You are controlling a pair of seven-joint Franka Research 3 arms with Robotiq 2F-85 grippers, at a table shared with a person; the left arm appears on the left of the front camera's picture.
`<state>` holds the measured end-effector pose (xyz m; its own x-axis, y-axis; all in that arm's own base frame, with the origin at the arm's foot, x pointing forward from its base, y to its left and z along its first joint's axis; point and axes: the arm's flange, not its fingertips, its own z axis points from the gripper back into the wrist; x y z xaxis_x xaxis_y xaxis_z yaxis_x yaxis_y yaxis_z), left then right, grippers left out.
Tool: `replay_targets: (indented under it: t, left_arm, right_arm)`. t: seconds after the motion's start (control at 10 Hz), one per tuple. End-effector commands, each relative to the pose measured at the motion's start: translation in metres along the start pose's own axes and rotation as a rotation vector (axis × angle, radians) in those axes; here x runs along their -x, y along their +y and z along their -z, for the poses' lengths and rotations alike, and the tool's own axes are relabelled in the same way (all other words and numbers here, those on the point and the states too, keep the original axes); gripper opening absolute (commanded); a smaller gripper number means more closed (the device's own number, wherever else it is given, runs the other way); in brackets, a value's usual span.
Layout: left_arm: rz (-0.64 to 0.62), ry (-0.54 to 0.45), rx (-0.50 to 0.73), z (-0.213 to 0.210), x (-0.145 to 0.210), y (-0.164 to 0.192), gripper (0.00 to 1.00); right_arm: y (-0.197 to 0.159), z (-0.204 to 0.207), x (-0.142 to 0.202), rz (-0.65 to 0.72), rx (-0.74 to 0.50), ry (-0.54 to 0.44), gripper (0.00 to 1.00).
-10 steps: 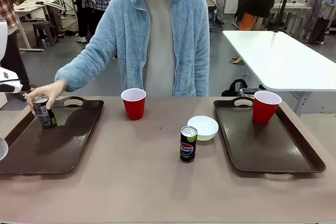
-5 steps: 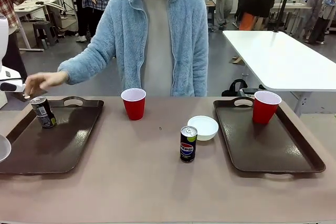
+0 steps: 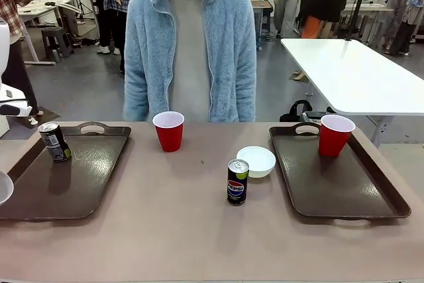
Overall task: Prepare tableware on both trays.
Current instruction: Pick up a Picnic Bowl from the table and place it on a Handle tray.
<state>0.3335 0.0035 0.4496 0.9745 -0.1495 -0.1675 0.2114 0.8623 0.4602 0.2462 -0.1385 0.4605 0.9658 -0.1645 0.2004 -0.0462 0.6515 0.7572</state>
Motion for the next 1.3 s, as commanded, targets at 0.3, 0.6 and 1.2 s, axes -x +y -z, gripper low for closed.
replay_targets:
  t: [0.3,0.6,1.2]
  left_arm:
    - [-0.021,-0.084,0.097,0.015,-0.034,-0.031,0.04]
    - [-0.042,-0.151,0.151,0.019,-0.047,-0.043,0.04]
    - [-0.034,-0.214,0.288,0.057,-0.078,-0.072,0.04]
  right_arm:
    - [0.001,0.0,-0.002,-0.001,-0.027,-0.005,1.0]
    - [0.001,0.0,-0.002,-0.001,-0.027,-0.005,1.0]
    - [0.001,0.0,-0.002,-0.001,-0.027,-0.005,1.0]
